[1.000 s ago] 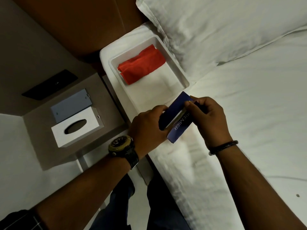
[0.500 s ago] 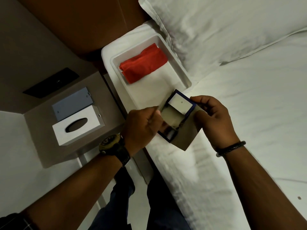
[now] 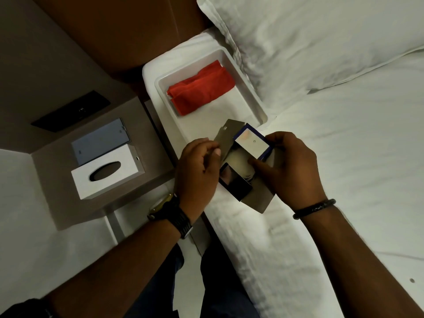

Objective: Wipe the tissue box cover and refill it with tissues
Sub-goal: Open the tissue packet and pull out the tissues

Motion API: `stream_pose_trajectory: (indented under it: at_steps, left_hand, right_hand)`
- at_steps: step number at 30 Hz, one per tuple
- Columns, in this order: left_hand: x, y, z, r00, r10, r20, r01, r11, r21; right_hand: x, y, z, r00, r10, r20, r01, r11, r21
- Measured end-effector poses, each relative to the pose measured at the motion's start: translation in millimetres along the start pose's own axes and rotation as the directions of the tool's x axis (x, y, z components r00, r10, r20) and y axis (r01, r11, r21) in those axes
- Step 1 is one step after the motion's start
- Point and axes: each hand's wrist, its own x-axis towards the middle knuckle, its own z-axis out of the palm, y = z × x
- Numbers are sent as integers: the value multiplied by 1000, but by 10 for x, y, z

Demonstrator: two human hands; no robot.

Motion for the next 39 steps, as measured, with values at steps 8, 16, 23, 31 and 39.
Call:
stream_pose_trajectory:
  at_steps: [8,16,23,31,39]
  left_hand:
    - [-19,149,96,957,-260,129,270,961,-67]
    - [-89,5,-45,935,-123,333,227,928,-295]
    - [-225,-249,147,973,49,223,-2,978,-208]
    - [-13,-228,176,955,181,235,-135,971,-198]
    - [21,-378,275,829,150,538,-69,983,-169]
  right_hand:
    - [44,-32,-30,994,42,-98,-24,984,178]
    - [99,107,-61,943,295,-153,-249,932,265]
    - [152,78,-25,880,450,-152,-375,854,359]
    - [-37,-16,232,702,685,-196,-437,632,640]
    - [-76,-67,20,924,194,-328,-212,977,-20]
